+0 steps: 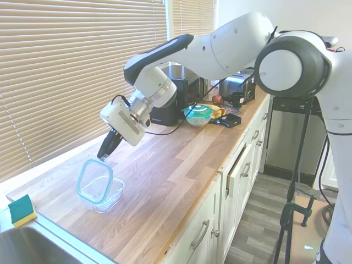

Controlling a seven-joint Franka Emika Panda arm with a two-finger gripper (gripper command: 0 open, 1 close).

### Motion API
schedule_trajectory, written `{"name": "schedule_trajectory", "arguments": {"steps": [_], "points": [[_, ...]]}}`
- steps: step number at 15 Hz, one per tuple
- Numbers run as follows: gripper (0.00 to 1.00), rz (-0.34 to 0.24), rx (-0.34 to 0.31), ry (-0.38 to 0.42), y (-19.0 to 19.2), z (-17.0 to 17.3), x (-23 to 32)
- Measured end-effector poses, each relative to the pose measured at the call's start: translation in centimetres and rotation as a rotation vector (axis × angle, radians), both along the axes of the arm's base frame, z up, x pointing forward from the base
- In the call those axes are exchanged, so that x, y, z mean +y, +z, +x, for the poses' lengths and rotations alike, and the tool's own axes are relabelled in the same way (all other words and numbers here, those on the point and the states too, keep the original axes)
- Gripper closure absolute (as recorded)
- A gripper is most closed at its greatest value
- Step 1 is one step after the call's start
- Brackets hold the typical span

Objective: Uncover the lid of the food container

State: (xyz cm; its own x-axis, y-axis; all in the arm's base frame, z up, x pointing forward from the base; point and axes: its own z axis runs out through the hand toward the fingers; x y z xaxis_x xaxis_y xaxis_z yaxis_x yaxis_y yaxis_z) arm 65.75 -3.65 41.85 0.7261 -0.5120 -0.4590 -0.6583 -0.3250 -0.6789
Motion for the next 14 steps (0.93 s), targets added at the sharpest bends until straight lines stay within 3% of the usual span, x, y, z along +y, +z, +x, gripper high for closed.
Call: {"name": "schedule_trajectory", "arguments": {"steps": [9,14], "points": [[1.00,-0.061,-0.030,0.096,1.9,-5.8,7.1],[1.00,-0.089,-0.040,0.078,3.6,-10.3,5.3]]}}
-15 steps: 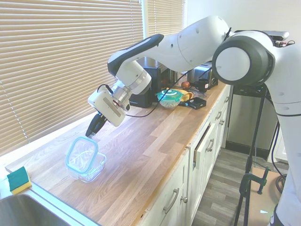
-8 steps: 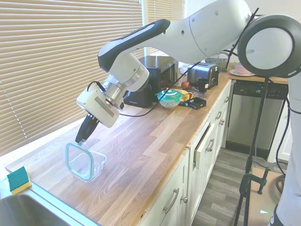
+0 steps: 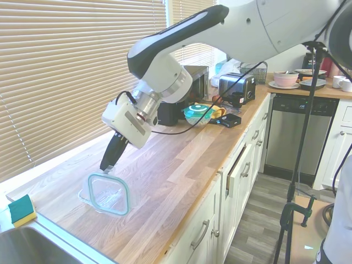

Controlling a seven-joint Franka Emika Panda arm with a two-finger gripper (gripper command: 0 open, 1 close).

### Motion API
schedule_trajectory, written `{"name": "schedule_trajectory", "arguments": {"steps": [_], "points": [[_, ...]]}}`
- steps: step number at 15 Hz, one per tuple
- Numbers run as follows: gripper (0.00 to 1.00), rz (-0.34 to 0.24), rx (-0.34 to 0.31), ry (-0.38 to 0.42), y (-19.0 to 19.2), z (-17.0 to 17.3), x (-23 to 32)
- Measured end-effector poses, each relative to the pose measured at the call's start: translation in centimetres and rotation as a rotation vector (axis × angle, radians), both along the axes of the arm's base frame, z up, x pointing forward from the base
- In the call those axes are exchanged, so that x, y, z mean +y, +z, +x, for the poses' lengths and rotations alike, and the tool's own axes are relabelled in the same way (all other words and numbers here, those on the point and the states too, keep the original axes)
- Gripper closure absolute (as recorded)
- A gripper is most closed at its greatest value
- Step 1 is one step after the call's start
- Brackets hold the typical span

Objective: Uncover the lid of the food container

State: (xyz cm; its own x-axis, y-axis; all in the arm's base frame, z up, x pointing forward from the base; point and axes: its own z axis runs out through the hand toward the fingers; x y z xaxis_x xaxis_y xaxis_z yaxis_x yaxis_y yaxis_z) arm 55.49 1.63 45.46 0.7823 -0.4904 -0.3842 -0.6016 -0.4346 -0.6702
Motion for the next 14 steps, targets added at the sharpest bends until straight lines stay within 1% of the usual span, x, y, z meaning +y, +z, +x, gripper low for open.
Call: {"name": "schedule_trajectory", "arguments": {"steps": [4,6,9,12,14], "points": [[1.00,-0.005,0.017,-0.088,-1.5,-2.0,-7.5],[1.00,-0.007,0.026,-0.133,-1.6,-2.9,-11.6],[1.00,-0.045,0.022,-0.204,-0.7,-4.1,-17.6],[1.00,-0.100,0.017,-0.238,0.6,-4.0,-21.3],[1.00,-0.175,0.039,-0.242,0.4,-3.3,-22.2]]}}
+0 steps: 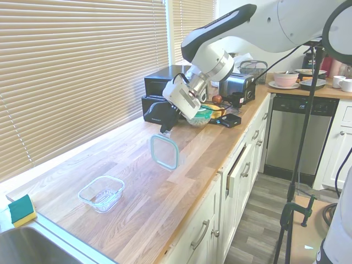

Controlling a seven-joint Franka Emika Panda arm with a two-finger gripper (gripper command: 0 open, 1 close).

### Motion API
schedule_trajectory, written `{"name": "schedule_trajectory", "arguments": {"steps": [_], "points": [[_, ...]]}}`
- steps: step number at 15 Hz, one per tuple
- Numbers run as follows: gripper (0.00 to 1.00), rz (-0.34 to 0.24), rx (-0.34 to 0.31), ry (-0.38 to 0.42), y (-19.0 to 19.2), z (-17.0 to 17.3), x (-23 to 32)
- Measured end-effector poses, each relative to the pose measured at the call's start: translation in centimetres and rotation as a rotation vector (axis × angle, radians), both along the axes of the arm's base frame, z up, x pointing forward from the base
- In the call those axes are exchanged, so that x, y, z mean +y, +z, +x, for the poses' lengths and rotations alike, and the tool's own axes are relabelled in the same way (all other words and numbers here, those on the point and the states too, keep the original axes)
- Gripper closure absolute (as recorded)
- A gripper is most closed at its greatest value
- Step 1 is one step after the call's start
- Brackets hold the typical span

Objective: Uncover the lid of the food container

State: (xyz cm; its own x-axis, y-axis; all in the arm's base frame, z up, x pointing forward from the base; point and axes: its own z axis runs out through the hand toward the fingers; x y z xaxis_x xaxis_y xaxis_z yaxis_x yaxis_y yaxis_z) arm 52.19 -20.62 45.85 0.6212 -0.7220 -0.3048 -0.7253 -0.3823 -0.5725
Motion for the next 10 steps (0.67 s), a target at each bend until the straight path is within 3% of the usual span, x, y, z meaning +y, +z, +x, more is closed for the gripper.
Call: {"name": "schedule_trajectory", "arguments": {"steps": [3,10], "points": [[1.00,-0.077,0.032,0.031,-1.1,1.3,1.7],[1.00,-0.135,0.124,0.176,-9.3,1.4,14.4]]}}
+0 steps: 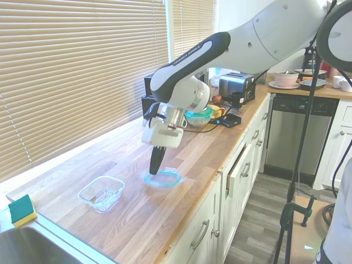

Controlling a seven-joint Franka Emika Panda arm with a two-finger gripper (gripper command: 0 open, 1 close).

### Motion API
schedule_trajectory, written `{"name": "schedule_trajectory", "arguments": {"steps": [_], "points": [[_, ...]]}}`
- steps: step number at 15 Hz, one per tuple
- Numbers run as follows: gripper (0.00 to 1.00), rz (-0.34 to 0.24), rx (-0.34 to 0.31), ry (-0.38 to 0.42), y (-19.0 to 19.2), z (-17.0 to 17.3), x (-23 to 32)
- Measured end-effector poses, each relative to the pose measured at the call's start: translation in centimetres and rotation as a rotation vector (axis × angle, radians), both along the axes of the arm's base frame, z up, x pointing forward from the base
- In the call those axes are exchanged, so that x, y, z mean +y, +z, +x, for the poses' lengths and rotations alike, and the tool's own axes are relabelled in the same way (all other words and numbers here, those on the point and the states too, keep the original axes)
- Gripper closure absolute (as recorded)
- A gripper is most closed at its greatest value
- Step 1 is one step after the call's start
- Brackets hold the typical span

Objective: Uncover the lid of the food container

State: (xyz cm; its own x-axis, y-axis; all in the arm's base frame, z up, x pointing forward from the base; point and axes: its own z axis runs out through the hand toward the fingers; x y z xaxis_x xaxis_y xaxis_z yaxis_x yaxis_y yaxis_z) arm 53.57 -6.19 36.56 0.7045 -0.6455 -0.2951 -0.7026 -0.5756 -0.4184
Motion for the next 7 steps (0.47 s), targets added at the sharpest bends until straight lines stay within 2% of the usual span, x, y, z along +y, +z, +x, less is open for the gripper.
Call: {"name": "schedule_trajectory", "arguments": {"steps": [4,5,7], "points": [[1.00,-0.009,0.020,0.013,-1.8,-0.6,2.6],[0.00,-0.016,0.013,0.006,-1.7,-0.5,2.6],[0.00,-0.080,-0.018,-0.007,-0.5,-0.3,2.3]]}}
